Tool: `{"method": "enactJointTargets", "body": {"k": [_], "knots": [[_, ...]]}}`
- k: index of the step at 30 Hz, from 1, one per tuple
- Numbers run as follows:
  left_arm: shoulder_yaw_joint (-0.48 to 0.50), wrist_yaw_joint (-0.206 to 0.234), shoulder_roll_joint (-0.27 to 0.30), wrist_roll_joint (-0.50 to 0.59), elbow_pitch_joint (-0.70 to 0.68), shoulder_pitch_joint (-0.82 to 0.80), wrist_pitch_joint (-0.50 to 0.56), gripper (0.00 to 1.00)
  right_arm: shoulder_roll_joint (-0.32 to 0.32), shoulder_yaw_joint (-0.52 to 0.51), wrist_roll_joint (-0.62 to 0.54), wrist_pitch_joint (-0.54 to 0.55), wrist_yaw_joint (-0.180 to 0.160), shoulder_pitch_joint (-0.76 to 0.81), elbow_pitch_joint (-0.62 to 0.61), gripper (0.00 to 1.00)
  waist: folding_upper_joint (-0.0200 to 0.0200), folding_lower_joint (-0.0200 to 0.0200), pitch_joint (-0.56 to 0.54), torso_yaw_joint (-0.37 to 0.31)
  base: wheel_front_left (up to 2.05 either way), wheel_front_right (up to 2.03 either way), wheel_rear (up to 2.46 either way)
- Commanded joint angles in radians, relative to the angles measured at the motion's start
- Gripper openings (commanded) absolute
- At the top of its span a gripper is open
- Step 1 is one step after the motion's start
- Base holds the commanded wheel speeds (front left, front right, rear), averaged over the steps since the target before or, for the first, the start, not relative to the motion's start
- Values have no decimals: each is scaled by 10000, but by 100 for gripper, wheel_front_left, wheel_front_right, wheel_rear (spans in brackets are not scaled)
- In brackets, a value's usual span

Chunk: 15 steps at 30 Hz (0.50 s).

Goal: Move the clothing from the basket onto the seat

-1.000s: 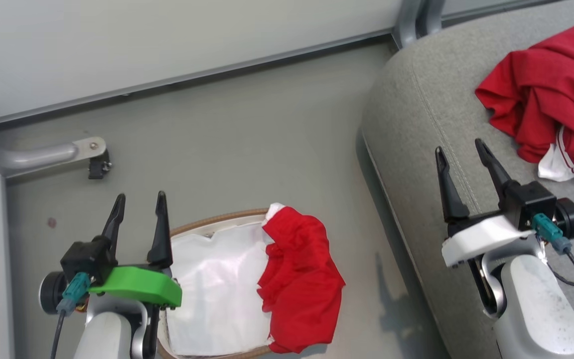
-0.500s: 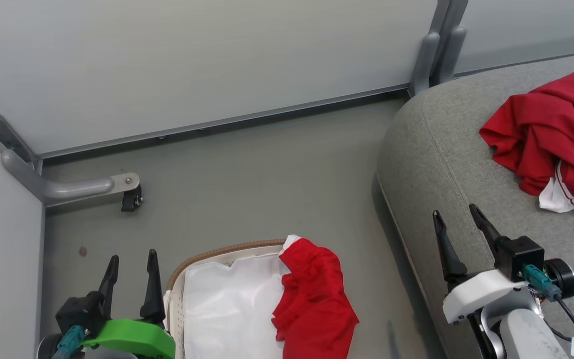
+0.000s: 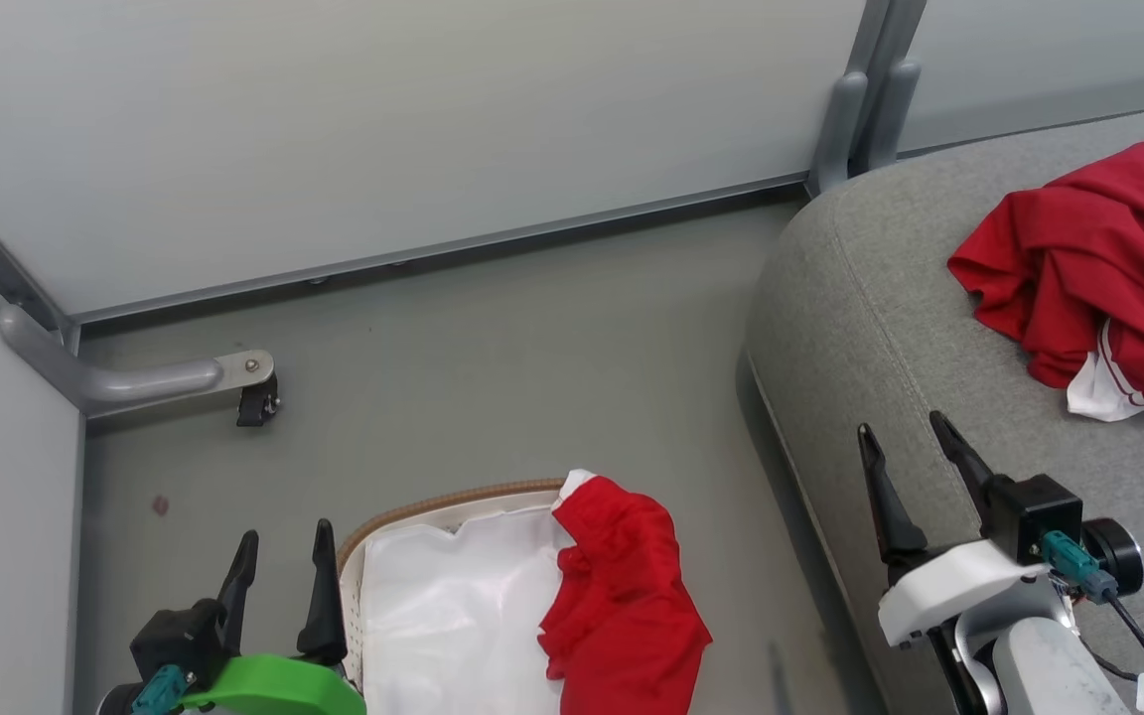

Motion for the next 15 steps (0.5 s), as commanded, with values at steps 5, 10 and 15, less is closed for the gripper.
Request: {"method": "enactJointTargets", "body": {"k": [5,10,15], "knots": [[-380,-25,12,-277,232,-648,-7,100,-25,59,129,-20,-14,-622,-351,100,0,0,986,-158,0,0,0],[-962,-64,15,-560,744,-1538,-6,100,-26,201,221,-20,-14,-1305,-805,100,0,0,2121,-394,0,0,0],[-1870,-85,18,-965,1469,-2641,-7,100,-24,353,329,-20,-14,-2028,-1209,100,0,0,3246,-726,0,0,0]]}}
